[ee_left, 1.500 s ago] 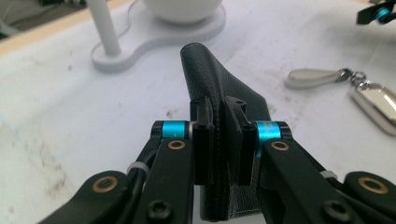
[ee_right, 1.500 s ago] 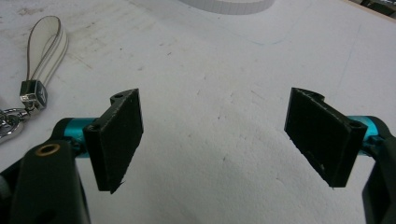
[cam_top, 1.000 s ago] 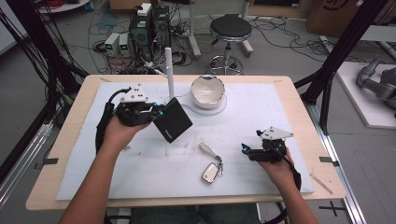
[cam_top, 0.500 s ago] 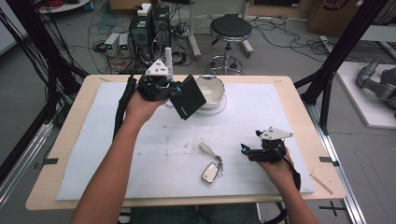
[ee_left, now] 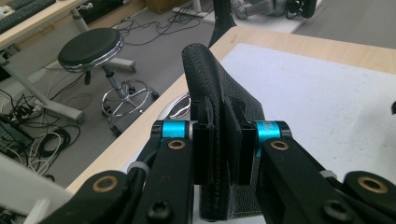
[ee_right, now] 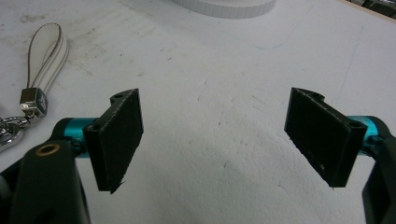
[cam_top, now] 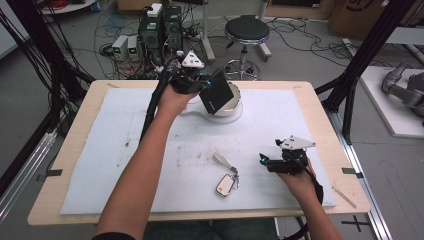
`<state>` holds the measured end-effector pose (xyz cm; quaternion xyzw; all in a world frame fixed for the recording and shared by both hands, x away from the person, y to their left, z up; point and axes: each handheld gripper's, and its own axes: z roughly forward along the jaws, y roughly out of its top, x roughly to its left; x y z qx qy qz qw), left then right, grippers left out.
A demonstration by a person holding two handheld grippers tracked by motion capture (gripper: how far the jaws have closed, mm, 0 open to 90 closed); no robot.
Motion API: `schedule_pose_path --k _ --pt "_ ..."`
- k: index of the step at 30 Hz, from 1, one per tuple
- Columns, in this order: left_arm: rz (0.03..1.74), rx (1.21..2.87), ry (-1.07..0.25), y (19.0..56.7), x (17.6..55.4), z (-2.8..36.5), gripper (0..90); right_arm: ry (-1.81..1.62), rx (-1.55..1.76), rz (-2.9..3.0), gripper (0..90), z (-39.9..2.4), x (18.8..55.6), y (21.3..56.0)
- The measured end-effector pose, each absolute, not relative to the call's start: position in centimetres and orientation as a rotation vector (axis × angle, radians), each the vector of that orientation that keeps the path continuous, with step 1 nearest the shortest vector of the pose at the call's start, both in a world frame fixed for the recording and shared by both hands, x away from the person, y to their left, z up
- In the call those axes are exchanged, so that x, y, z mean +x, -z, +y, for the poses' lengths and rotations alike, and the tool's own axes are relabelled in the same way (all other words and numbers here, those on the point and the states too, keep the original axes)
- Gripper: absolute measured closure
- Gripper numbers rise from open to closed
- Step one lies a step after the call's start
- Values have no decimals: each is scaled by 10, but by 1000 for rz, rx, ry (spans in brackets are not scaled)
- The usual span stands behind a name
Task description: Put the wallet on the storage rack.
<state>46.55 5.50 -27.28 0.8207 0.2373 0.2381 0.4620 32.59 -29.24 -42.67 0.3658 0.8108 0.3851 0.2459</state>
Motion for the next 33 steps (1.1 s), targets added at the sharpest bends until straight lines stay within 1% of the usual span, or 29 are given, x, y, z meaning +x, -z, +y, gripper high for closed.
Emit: schedule_pose_path --k 6,11,16,23,28,33 --pt "598 2012 -589 279 478 46 818 -1053 1012 2209 196 -295 326 428" --pt "633 2016 -638 279 497 36 817 -1054 1005 2212 196 -295 326 428" --pt "658 2019 -666 284 507 32 817 -1054 1009 2214 196 -296 327 429" --pt "669 2048 -686 296 512 26 816 -1052 1001 2216 196 -296 326 429" --pt "660 2099 -738 313 513 18 813 -1056 1003 2210 196 -296 326 428" --pt "662 2131 -727 328 514 13 806 -1057 1007 2213 196 -296 325 429"
